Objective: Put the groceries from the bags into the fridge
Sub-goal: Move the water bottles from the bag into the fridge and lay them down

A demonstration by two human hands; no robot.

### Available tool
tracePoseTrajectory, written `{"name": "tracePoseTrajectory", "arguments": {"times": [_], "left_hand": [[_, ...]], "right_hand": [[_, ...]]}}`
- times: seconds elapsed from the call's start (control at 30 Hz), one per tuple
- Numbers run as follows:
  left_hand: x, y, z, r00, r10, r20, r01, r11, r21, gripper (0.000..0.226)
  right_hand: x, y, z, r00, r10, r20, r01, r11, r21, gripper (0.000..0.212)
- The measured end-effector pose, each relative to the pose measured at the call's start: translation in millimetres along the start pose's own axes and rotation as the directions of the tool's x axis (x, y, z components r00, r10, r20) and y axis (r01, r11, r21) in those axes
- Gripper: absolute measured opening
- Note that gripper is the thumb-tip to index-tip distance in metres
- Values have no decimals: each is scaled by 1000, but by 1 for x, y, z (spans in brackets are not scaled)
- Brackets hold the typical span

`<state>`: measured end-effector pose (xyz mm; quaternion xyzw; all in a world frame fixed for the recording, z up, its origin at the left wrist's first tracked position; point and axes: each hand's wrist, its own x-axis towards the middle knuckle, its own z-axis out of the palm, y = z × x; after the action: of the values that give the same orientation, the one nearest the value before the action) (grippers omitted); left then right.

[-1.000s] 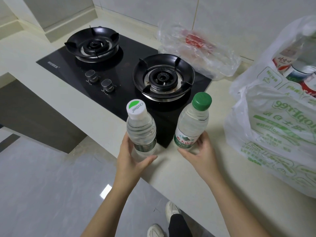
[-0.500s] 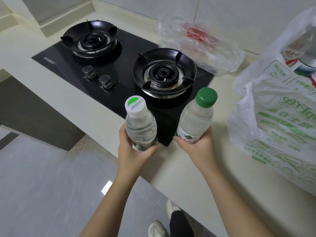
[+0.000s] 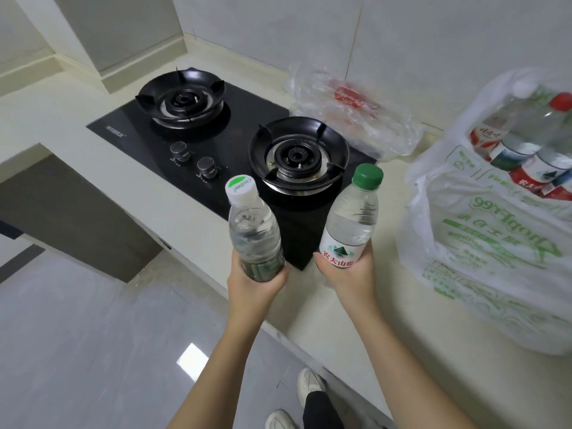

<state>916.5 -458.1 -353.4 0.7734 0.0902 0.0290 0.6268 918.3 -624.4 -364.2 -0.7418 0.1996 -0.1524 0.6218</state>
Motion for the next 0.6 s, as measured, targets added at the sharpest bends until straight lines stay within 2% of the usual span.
{"name": "tracePoseTrajectory", "arguments": {"times": [0.13,0.33,0.47,0.6], "left_hand": [[-16,37,-28,1000,26,-18,-27,998,-61,62],[-46,96,-71,984,86,-155,-108,984,-140,54],[-65,117,-116,952,108,-286,-156,976,-150,58],[-86,125,-167,894,63,-443,-147,977,-157,53]], "right_hand": [[-20,-45,-9,999,11,53,-18,992,121,52],[-65,-103,14,976,15,216,-72,964,257,56],[-82,-142,42,948,-92,304,15,969,247,60],[-104,-172,83,885,-189,425,45,944,326,66]]}}
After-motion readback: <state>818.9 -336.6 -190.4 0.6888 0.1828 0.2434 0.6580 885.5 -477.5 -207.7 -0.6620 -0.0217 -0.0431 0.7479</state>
